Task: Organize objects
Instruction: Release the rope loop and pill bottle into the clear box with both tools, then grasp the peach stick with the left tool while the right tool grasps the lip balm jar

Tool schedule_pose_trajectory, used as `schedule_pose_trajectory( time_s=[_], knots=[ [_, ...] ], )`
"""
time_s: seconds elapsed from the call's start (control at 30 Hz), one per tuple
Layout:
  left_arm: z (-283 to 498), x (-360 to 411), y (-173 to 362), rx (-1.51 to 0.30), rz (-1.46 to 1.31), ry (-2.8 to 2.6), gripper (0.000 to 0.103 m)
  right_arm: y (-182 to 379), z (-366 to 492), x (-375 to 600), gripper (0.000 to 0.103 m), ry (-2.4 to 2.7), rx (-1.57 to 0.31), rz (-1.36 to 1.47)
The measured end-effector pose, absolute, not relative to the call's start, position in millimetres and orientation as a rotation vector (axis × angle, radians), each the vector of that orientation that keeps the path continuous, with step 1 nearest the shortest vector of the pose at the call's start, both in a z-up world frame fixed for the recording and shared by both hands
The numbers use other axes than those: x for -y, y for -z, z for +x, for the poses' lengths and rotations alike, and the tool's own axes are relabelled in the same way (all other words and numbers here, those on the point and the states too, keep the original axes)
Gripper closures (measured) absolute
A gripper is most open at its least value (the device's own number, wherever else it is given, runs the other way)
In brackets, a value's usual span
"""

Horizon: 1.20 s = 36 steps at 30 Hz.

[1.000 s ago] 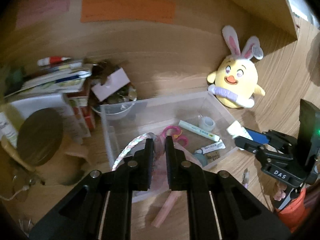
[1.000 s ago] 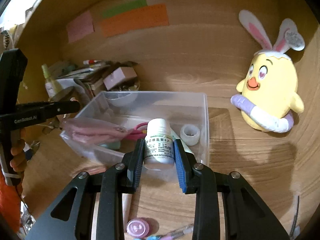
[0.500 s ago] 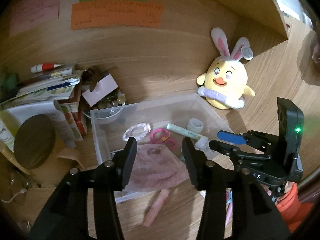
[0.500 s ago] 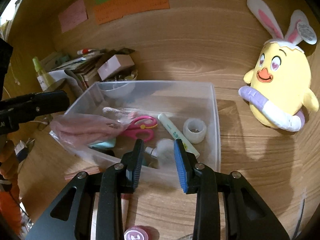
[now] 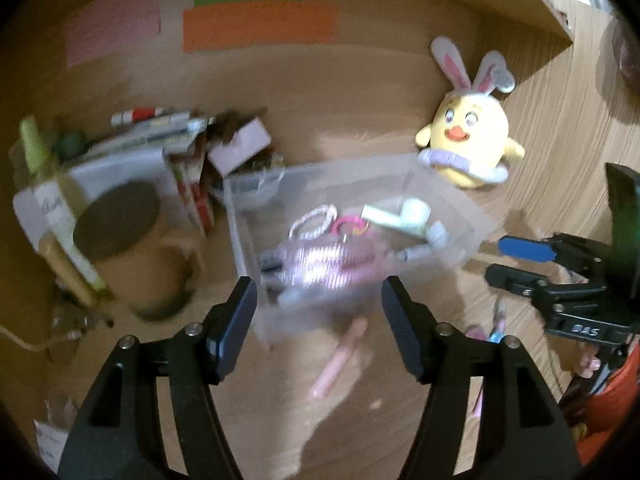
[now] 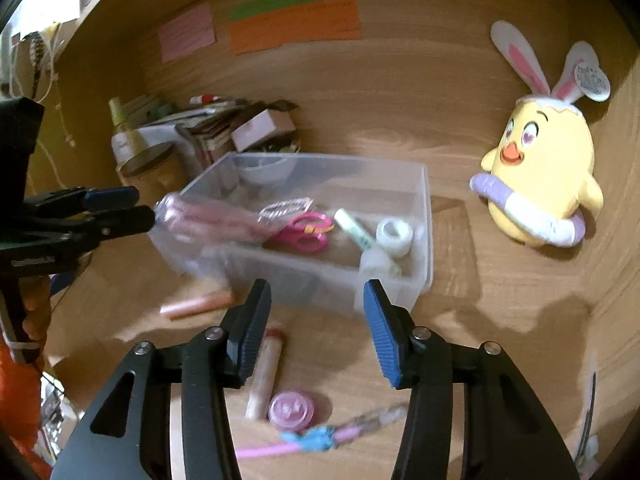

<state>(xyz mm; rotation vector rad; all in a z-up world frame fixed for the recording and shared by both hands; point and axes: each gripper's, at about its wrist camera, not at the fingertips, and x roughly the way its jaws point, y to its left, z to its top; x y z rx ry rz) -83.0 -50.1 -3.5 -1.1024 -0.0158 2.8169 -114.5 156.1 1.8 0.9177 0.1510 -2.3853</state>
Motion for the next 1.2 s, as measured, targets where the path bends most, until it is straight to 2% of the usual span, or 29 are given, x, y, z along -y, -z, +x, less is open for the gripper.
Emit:
schedule_pose_trajectory(
  time_s=[0.3,0.47,0.63,0.7,0.73,0.8,0.9,1.2],
  knots=[
    [-87.2,46.8,60.7,0.045,-1.302,-2.721,0.040,37.9,-82.5,-157.2,0.057,2.314,-0.244,1.023],
    [-102.1,41.0,81.7,0.048,-1.386,-2.667,0.053,55.4,-79.4,-158.9,0.059,2.288,-0.255,1.080],
    [-105.6,31.3,88.1,0.027,-1.390,-2.645,0.072,62.1,-79.6,-157.9,0.068,2.275,-0.264,1.093],
    [-104.4,28.4,88.5,0.021,-1.382,-2.644,0.074,62.5,-80.2,-155.1,0.072,2.272,-0.274,1.092],
    [-102.2,26.7,88.2,0.014,-1.372,-2.646,0.080,62.6,-80.6,-153.9,0.075,2.272,-0.276,1.090],
    [-95.0,22.8,87.1,-0.008,-1.354,-2.646,0.089,62.6,-81.0,-152.4,0.075,2.270,-0.274,1.083],
    [-87.2,19.9,86.0,-0.046,-1.339,-2.676,0.089,62.6,-81.2,-153.1,0.075,2.276,-0.263,1.082],
    [-62.2,20.2,67.0,0.018,-1.253,-2.708,0.089,38.8,-86.1,-166.0,0.075,2.352,-0.186,1.020]
  ],
)
